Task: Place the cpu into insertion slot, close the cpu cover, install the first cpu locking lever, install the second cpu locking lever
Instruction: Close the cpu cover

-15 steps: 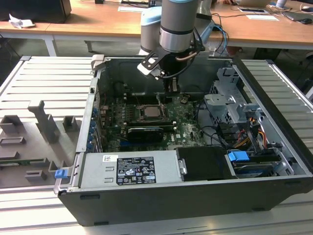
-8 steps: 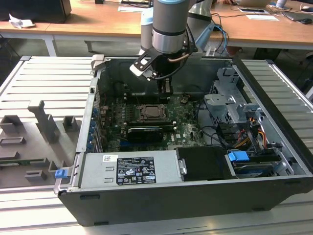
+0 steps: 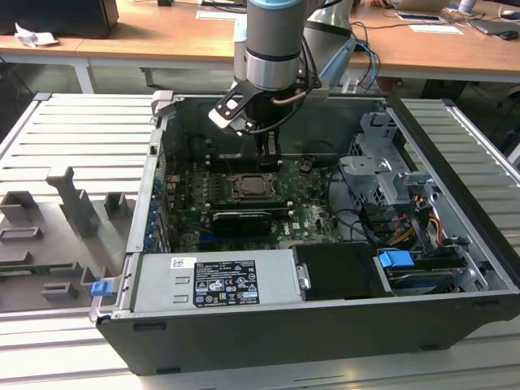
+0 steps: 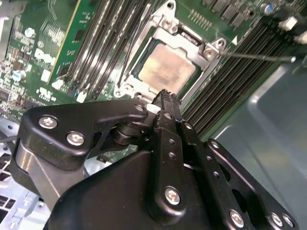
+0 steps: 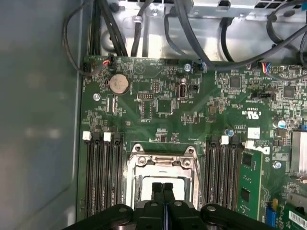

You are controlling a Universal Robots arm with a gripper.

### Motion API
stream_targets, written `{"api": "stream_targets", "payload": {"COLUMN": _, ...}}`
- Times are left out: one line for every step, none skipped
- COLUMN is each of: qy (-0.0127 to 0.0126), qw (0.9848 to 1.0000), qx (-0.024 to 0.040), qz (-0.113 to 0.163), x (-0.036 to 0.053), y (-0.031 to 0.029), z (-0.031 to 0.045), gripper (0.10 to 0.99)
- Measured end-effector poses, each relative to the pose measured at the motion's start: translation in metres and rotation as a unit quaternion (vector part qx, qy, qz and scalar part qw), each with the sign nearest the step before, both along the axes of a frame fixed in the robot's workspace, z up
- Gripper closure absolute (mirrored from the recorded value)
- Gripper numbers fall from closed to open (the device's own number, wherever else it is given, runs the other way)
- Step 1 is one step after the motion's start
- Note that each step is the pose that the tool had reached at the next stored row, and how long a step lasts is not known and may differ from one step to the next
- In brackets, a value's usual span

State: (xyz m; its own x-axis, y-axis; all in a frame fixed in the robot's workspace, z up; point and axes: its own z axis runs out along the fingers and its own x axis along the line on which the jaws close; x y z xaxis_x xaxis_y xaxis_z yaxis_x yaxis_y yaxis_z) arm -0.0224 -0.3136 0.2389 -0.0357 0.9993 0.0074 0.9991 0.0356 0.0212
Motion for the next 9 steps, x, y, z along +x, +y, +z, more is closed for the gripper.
{"api": "stream_targets", "payload": {"qy": 0.0, "qw": 1.0, "qx": -0.0001, "qz": 0.0, "x": -0.0036, "y": -0.0001, "z": -0.0009, "gripper": 0.98}}
{"api": "stream_targets", "payload": {"qy": 0.0, "qw": 1.0, "qx": 0.0, "qz": 0.0, "x": -0.0062, "y": 0.0, "z": -0.0012, "gripper": 0.98}}
{"api": "stream_targets", "payload": {"qy": 0.0, "qw": 1.0, "qx": 0.0001, "qz": 0.0, "x": -0.0073, "y": 0.0, "z": -0.0014, "gripper": 0.98}}
{"api": "stream_targets", "payload": {"qy": 0.0, "qw": 1.0, "qx": 0.0006, "qz": 0.0, "x": -0.0077, "y": 0.0, "z": -0.0015, "gripper": 0.98}}
{"api": "stream_targets", "payload": {"qy": 0.0, "qw": 1.0, "qx": 0.0011, "qz": 0.0, "x": -0.0081, "y": 0.0, "z": -0.0017, "gripper": 0.98}}
{"api": "stream_targets", "payload": {"qy": -0.0001, "qw": 1.0, "qx": 0.0014, "qz": 0.0, "x": -0.0084, "y": 0.0, "z": -0.0018, "gripper": 0.98}}
{"api": "stream_targets", "payload": {"qy": 0.0, "qw": 1.0, "qx": 0.0018, "qz": 0.0, "x": -0.0088, "y": 0.0, "z": -0.0018, "gripper": 0.98}}
{"api": "stream_targets", "payload": {"qy": 0.0, "qw": 1.0, "qx": 0.0022, "qz": 0.0, "x": -0.0095, "y": 0.0, "z": -0.0018, "gripper": 0.98}}
{"api": "stream_targets", "payload": {"qy": 0.0, "qw": 1.0, "qx": 0.0024, "qz": 0.0, "x": -0.01, "y": 0.0, "z": -0.0019, "gripper": 0.98}}
